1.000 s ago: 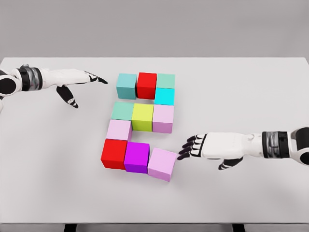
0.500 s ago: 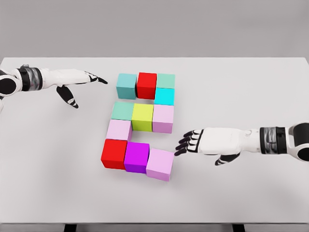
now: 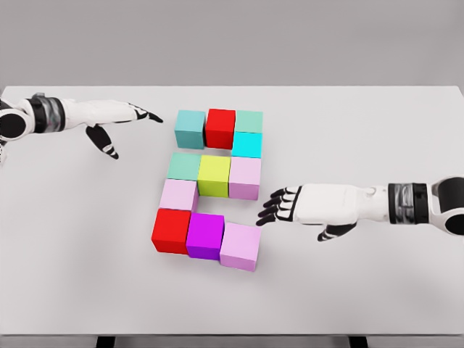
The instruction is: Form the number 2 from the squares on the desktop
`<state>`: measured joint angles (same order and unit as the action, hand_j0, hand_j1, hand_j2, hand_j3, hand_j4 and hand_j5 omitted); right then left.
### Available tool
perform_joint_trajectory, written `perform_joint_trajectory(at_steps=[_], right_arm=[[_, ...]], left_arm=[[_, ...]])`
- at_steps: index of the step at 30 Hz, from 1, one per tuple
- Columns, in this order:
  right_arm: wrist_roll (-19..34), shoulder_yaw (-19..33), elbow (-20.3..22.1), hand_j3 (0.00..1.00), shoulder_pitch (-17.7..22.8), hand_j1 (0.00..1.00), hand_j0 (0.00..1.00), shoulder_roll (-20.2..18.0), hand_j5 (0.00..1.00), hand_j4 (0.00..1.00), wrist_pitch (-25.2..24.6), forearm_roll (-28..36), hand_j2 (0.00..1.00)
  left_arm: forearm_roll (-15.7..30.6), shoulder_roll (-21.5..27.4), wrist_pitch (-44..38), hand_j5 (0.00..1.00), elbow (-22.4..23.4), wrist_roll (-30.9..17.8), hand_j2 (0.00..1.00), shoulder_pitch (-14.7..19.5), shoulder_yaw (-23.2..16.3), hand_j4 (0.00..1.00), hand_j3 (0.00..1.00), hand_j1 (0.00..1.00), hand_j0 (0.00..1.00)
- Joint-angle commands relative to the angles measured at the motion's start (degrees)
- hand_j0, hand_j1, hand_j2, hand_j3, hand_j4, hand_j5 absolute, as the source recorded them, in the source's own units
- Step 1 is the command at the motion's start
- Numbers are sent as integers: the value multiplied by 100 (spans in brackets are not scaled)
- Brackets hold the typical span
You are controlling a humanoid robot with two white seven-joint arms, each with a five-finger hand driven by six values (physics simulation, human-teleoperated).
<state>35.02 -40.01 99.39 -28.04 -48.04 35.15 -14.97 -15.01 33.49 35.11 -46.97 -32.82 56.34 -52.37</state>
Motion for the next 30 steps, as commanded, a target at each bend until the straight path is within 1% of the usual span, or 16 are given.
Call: perform_joint_trajectory(at_steps=[1,3,6,7,8,9,11,12,15,19,20,21,22,23,24,30], right_arm=[[-2,10,2,100,0,100,100,-3,100,100,-15,73,100],[-2,168,-51,100,0,100,100,-3,100,100,-15,100,100],[-2,941,-543,100,53,100,100,-3,100,100,-15,425,100],[-2,1144,-798,100,44,100,100,5,100,100,-15,600,100],[-2,1171,-904,100,53,100,100,-3,100,100,-15,794,100],[-2,1136,-851,100,79,100,100,-21,100,100,-15,794,100],[-2,907,-351,100,264,100,100,-74,100,100,-15,768,100],[-2,653,1,100,308,100,100,-161,100,100,-15,724,100],[-2,186,72,100,308,100,100,-179,100,100,-15,240,100],[-2,213,63,100,351,100,100,-223,100,100,-15,240,100],[-2,317,19,100,360,100,100,-328,100,100,-15,258,100],[-2,765,-182,100,378,100,100,-364,100,100,-15,346,100],[-2,1134,-524,100,465,100,100,-346,100,100,-15,765,100],[-2,1179,-718,100,483,100,100,-346,100,100,-15,1056,100],[-2,1188,-798,100,483,100,100,-337,100,100,-15,1102,100],[-2,1179,-798,100,483,100,100,-311,100,100,-15,1102,100]], left_arm=[[-81,-106,-39,100,4,4,100,0,16,100,100,100,100],[-90,-150,-162,100,4,4,100,0,7,100,100,100,100],[-90,-159,-162,100,4,4,100,0,7,100,100,100,100],[-90,-159,-162,100,4,4,100,0,7,100,100,100,100],[-81,-141,-162,100,-5,4,100,18,7,100,100,100,100],[-81,-106,-154,100,-5,4,100,35,16,100,100,100,100],[-72,-62,-171,100,4,4,100,18,165,100,100,100,100],[-72,-53,-171,100,74,4,100,9,192,100,100,100,100],[-72,-53,-171,100,83,12,100,9,192,100,100,100,100],[-72,-53,-171,100,83,12,100,9,192,100,100,100,100],[-72,-45,-171,100,83,12,100,9,192,100,100,100,100],[-72,-45,-171,100,83,12,100,9,192,100,100,100,100],[-72,-45,-171,100,83,12,100,9,201,100,100,100,100],[-72,-45,-171,100,83,12,100,9,201,100,100,100,100],[-72,-45,-171,100,83,12,100,9,201,100,100,100,100],[-72,-45,-171,100,83,12,100,18,201,100,100,100,100]])
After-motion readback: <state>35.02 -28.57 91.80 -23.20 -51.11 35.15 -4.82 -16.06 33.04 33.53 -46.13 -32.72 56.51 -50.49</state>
